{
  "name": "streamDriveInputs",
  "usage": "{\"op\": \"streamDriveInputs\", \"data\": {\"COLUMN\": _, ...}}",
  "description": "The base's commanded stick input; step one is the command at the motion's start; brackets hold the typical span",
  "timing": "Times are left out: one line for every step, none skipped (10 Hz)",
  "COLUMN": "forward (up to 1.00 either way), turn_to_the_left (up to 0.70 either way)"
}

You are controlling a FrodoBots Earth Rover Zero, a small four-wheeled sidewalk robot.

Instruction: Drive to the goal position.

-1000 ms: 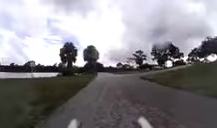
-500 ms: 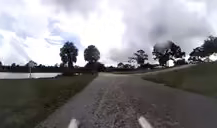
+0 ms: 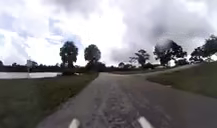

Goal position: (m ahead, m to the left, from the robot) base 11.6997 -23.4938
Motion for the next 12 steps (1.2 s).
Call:
{"op": "streamDriveInputs", "data": {"forward": 0.70, "turn_to_the_left": 0.00}}
{"op": "streamDriveInputs", "data": {"forward": 0.70, "turn_to_the_left": 0.00}}
{"op": "streamDriveInputs", "data": {"forward": 0.70, "turn_to_the_left": 0.00}}
{"op": "streamDriveInputs", "data": {"forward": 0.70, "turn_to_the_left": 0.00}}
{"op": "streamDriveInputs", "data": {"forward": 0.70, "turn_to_the_left": 0.00}}
{"op": "streamDriveInputs", "data": {"forward": 0.70, "turn_to_the_left": 0.00}}
{"op": "streamDriveInputs", "data": {"forward": 0.70, "turn_to_the_left": 0.00}}
{"op": "streamDriveInputs", "data": {"forward": 0.70, "turn_to_the_left": 0.00}}
{"op": "streamDriveInputs", "data": {"forward": 0.70, "turn_to_the_left": 0.00}}
{"op": "streamDriveInputs", "data": {"forward": 0.70, "turn_to_the_left": 0.00}}
{"op": "streamDriveInputs", "data": {"forward": 0.70, "turn_to_the_left": -0.03}}
{"op": "streamDriveInputs", "data": {"forward": 0.70, "turn_to_the_left": -0.21}}
